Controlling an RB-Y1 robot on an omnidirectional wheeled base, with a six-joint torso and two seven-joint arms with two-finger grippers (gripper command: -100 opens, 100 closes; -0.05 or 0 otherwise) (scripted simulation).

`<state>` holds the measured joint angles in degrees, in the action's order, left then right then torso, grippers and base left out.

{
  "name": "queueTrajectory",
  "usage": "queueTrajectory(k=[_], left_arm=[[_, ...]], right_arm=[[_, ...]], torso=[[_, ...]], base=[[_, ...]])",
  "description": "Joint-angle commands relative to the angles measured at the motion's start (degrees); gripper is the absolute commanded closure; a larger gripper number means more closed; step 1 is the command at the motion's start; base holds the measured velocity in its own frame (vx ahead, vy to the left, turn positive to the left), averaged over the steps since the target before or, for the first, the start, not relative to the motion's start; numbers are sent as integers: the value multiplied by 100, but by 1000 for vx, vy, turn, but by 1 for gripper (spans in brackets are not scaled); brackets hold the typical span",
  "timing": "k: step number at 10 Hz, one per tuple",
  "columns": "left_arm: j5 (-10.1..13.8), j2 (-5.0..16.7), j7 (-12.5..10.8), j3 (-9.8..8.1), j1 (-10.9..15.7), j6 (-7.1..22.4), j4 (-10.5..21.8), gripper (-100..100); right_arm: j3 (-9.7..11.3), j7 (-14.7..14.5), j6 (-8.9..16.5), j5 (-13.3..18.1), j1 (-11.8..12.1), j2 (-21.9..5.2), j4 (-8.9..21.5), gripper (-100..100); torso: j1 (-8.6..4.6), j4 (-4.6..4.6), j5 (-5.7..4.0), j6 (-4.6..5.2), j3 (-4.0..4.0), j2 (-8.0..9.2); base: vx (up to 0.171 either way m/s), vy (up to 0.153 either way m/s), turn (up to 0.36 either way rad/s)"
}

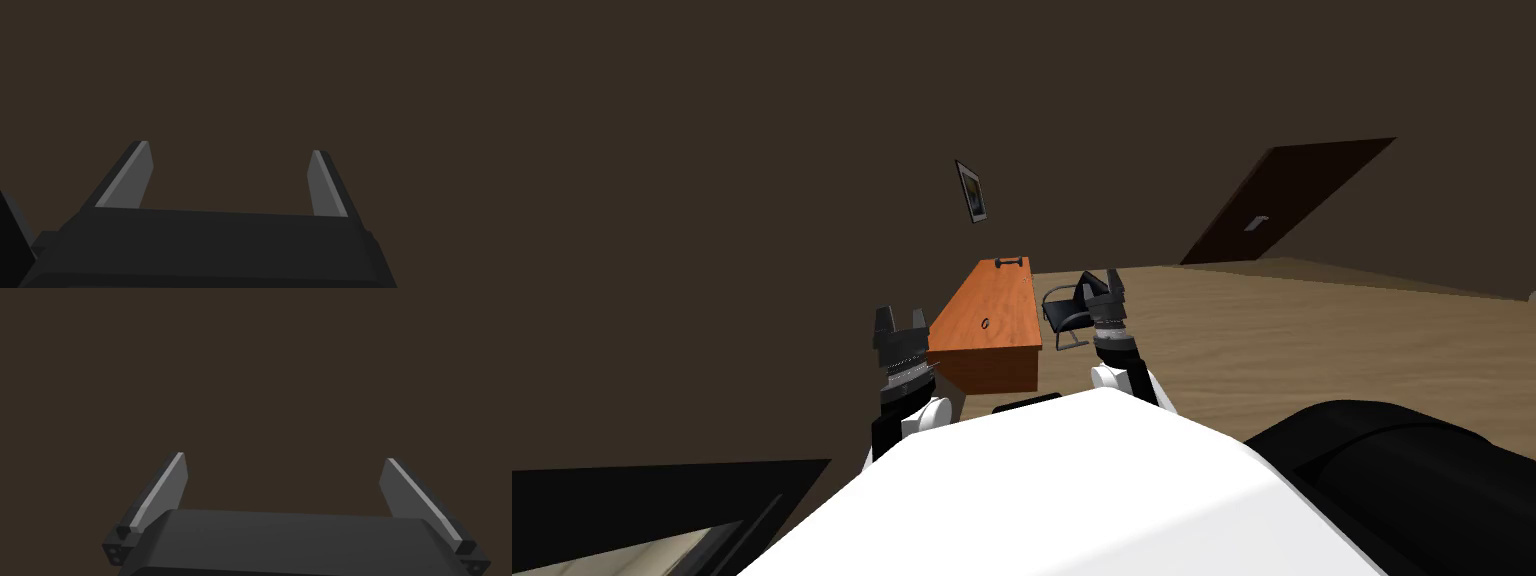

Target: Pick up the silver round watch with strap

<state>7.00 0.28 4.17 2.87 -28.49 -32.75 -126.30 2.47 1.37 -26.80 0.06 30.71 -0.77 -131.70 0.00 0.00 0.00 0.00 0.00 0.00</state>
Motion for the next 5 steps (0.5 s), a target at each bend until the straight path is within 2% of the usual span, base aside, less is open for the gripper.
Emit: queueTrajectory(k=[1,5], left_arm=[[116,248,-116,-18,68,88,55,-100],[503,673,-519,-86,308,426,252,-100]], right_arm=[[0,0,0,0,0,0,0,0],[0,0,0,0,0,0,0,0]], torso=[[0,0,0,0,0,0],[-8,0,-2,0,1,2]], base=[[-4,-7,-29],[-6,-24,-41]])
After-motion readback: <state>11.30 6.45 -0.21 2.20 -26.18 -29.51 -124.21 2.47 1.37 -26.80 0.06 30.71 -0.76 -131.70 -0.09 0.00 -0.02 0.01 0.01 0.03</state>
